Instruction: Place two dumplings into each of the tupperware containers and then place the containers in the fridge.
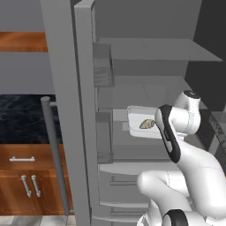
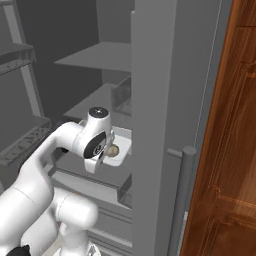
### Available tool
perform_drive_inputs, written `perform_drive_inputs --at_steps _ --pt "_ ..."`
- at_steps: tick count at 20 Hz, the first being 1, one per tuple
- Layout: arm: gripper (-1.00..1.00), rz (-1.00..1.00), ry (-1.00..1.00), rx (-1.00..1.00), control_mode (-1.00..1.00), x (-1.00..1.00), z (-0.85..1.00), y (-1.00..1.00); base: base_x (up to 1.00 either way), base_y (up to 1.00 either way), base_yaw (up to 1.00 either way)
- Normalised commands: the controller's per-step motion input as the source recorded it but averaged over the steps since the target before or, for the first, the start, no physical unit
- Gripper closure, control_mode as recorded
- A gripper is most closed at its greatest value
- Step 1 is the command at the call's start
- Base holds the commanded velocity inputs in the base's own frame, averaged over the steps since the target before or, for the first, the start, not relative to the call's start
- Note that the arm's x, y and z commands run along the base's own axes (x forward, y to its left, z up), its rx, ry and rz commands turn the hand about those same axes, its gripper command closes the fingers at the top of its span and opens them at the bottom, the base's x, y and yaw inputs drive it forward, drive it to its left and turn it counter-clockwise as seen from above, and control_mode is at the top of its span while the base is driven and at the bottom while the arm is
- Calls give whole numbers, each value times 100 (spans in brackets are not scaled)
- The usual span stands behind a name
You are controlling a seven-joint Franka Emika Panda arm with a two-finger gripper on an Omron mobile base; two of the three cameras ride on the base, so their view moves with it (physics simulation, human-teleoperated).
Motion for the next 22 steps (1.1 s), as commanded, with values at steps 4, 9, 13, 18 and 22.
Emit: perform_drive_inputs --at_steps 4,9,13,18,22 --pt "100 0 0 0 -100 79 0 0 0 0 0" --pt "100 -3 0 0 -100 78 8 -24 0 0 0" --pt "100 -5 -1 4 -100 26 53 -65 0 0 0" --pt "100 -2 -25 7 -100 -92 58 -26 0 0 0" --pt "100 -2 -33 7 -100 -100 45 0 0 0 0"
